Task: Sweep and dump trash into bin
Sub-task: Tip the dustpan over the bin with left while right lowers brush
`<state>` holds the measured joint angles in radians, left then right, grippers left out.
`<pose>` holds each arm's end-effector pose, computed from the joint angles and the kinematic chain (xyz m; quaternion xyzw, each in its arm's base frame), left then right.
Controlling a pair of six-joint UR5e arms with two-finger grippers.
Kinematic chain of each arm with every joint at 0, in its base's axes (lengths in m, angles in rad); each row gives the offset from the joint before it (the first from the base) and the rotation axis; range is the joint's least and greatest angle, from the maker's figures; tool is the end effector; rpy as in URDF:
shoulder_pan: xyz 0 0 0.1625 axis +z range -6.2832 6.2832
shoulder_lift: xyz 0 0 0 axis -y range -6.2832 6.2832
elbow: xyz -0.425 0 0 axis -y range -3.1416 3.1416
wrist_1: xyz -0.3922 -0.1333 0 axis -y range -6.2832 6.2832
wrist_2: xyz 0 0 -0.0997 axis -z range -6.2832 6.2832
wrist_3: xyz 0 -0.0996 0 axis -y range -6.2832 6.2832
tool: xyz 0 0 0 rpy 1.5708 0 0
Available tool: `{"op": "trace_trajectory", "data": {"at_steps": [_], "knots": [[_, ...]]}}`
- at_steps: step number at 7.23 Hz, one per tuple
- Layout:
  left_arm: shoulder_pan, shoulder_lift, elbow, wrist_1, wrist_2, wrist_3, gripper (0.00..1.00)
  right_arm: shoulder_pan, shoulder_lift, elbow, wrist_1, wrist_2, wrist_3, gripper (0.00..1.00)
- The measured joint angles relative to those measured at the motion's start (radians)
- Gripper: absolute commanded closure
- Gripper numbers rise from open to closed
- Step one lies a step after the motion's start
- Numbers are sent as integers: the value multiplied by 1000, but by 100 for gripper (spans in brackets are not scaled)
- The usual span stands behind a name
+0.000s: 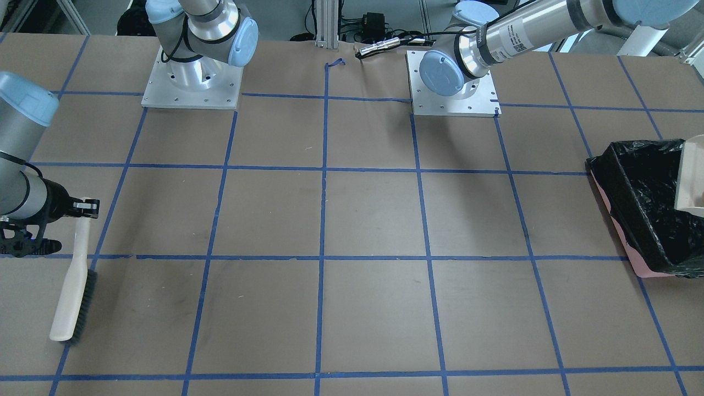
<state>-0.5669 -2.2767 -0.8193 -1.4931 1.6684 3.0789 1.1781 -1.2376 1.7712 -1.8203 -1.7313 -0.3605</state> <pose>0.5905 -0.5224 0.4177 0.8570 0.5094 0.0713 0.0328 -0.1000 -0.5483 0.2423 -0.0045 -0.9868 -0.1604 0.0219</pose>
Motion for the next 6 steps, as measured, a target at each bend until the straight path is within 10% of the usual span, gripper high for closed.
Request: {"op": "trace_trajectory", "data": {"at_steps": [2,6], "knots": [[-23,17,-33,68,3,75,100,0,2,6,0,-1,2,62],[-41,83,-173,224,29,92,100,0,7,7,1,-2,4,48]]}}
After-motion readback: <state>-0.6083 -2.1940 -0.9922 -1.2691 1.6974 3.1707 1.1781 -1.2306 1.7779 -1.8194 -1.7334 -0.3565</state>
